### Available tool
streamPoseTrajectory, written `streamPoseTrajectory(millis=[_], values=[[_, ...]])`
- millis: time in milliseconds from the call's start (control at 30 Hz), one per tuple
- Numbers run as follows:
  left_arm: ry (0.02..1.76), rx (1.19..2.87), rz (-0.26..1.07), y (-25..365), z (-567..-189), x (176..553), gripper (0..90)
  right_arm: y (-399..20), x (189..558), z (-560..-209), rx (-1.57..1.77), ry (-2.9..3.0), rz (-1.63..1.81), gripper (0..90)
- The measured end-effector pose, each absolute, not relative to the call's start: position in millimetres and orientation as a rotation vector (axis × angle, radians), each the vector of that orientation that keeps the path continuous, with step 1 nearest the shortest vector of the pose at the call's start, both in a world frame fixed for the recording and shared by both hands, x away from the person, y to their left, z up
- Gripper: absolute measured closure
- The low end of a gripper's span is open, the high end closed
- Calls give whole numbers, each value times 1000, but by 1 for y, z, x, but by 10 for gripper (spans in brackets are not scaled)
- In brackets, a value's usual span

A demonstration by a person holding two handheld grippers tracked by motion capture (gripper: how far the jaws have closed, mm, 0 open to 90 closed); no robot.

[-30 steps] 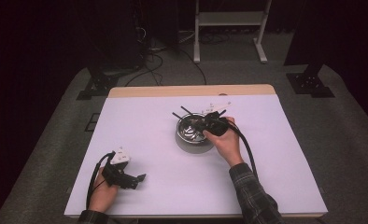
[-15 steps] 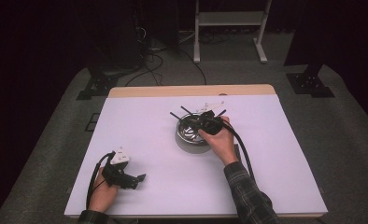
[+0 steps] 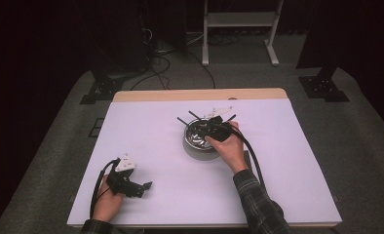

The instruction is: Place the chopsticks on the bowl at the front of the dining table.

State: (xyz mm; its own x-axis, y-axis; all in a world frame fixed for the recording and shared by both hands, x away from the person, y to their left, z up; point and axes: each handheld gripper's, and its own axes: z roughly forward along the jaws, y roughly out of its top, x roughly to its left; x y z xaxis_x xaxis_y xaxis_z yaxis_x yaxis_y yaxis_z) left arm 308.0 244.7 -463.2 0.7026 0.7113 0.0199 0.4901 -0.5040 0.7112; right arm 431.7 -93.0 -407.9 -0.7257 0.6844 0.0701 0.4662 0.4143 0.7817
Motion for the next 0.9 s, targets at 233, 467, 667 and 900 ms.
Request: streamPoseTrajectory(millis=[233,467,667,900], values=[[912,2207,408,245,-463,308,0,-106,424,-392,1013,2383,1259,692],[911,2208,408,245,-463,308,0,-120,411,-381,967,2382,1263,831],[911,2206,409,245,-463,308,0,-138,404,-379,956,2376,1248,898],[910,2207,410,245,-463,308,0,-163,395,-384,964,2377,1219,898]])
